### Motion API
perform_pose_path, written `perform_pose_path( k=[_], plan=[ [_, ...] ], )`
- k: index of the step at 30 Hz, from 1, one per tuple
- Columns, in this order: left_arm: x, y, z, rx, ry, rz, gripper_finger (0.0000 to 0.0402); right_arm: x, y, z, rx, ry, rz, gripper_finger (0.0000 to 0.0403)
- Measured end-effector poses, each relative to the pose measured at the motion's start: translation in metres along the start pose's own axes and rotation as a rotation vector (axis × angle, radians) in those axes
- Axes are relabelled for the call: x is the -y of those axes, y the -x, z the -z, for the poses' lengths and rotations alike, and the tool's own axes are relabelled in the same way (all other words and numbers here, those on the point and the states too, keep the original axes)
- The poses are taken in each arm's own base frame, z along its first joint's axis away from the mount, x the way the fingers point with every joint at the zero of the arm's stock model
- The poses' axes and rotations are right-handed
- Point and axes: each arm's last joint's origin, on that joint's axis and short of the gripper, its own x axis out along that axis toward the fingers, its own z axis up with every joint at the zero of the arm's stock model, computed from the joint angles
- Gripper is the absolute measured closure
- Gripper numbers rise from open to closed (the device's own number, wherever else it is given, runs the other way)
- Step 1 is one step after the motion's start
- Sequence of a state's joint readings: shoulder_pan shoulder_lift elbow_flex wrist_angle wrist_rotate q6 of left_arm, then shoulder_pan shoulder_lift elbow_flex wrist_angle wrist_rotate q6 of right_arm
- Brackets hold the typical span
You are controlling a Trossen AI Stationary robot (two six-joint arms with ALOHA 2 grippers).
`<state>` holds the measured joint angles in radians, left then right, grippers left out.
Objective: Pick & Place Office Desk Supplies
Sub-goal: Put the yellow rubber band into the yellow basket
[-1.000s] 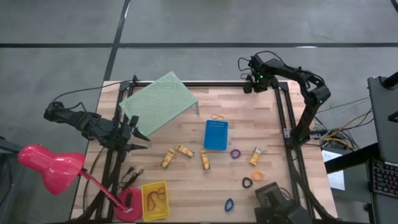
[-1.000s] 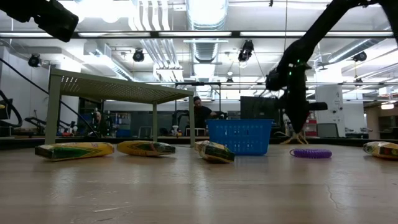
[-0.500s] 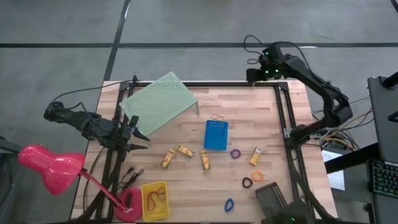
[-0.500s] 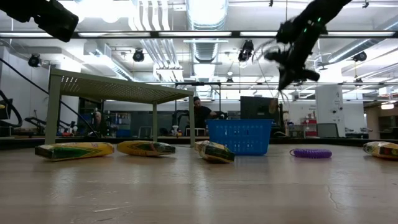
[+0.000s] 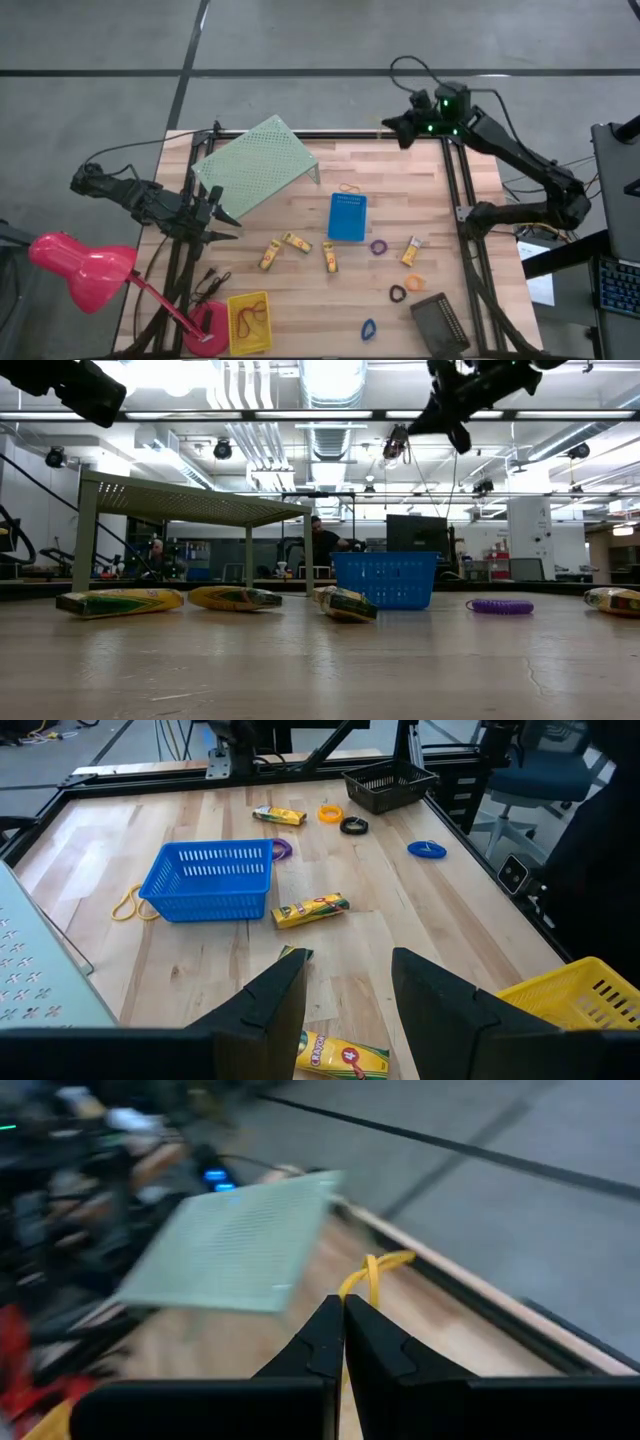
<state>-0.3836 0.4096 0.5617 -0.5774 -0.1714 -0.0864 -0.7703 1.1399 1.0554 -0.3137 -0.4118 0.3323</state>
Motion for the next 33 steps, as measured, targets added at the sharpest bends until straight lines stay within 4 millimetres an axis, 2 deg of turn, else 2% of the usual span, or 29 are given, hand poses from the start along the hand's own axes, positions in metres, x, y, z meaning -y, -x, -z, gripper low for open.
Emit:
perform_pose_path(
  k=[9, 16, 21, 27, 33],
  plan=[
    [0.000, 0.000, 0.000, 0.000, 0.000, 0.000, 0.0248, -0.049, -0.008, 0.054, -0.005, 0.145, -0.319, 0.0395],
    [0.000, 0.000, 0.000, 0.000, 0.002, 0.000, 0.0248, -0.090, -0.015, 0.113, -0.005, 0.364, -0.595, 0.0395],
    [0.000, 0.000, 0.000, 0.000, 0.002, 0.000, 0.0247, -0.114, -0.020, 0.151, 0.088, 0.478, -0.781, 0.0395],
    [0.000, 0.000, 0.000, -0.001, 0.002, 0.000, 0.0247, -0.131, -0.029, 0.189, 0.163, 0.512, -0.776, 0.0394],
    [0.000, 0.000, 0.000, -0.001, 0.001, 0.000, 0.0247, -0.142, -0.050, 0.223, 0.105, 0.543, -0.785, 0.0394]
  ],
)
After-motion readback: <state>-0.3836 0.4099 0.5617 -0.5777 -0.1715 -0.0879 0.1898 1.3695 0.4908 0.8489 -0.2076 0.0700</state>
